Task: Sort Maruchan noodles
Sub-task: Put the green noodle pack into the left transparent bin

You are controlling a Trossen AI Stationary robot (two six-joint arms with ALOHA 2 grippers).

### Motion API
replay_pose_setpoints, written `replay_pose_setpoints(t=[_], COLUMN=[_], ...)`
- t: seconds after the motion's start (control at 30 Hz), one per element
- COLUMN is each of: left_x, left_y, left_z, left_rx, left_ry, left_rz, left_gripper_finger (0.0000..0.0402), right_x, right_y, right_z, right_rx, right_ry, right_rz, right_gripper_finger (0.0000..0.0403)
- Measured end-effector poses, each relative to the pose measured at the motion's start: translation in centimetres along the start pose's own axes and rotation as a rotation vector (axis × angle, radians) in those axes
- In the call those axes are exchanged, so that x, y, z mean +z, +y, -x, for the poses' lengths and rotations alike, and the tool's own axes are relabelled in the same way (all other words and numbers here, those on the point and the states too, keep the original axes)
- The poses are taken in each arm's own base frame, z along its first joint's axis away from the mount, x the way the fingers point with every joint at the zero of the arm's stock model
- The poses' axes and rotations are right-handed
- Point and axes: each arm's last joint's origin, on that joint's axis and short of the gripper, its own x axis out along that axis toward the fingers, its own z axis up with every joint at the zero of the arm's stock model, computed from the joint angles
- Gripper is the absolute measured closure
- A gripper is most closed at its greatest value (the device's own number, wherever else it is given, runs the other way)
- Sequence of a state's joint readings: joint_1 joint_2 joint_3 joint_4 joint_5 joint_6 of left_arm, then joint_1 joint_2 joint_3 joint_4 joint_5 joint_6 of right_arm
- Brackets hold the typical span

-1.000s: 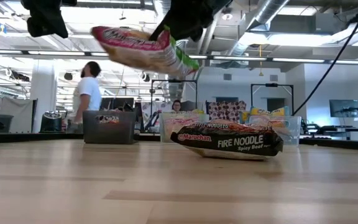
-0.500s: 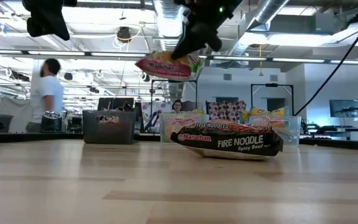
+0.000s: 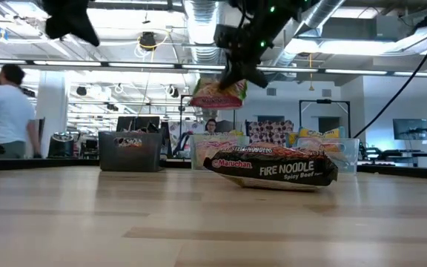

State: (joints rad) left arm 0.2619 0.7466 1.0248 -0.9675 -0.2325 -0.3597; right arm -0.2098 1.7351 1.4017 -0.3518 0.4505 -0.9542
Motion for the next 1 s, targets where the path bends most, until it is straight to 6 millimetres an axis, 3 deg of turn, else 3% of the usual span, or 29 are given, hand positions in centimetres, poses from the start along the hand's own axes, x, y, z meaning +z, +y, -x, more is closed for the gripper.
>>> replay_pose_setpoints(t=[0.13, 0.4, 0.77, 1.0], left_x=[0.9, 2.3, 3.7, 4.0], left_y=[-0.4, -1.2, -1.9, -1.5], left_z=[-0.3, -1.8, -3.5, -3.8], left_rx=[-0.025, -0.013, 0.063, 0.086], left_ry=[-0.077, -0.137, -0.209, -0.209], left_rz=[-0.049, -0.206, -0.311, -0.315], left_gripper_finger=[0.0401, 0.0401, 0.0402, 0.0401], right_x=[-1.2, -1.5, -1.6, -1.6], right_y=[-0.5, -0.5, 2.4, 2.8], right_z=[-0.8, -1.8, -5.4, -5.8], right_rx=[0.008, 0.02, 0.103, 0.117], right_ry=[0.035, 0.026, 0.103, 0.115], right_rz=[0.04, 0.079, 0.144, 0.152], right_gripper_finger=[0.0392, 0.0392, 0.0392, 0.0392])
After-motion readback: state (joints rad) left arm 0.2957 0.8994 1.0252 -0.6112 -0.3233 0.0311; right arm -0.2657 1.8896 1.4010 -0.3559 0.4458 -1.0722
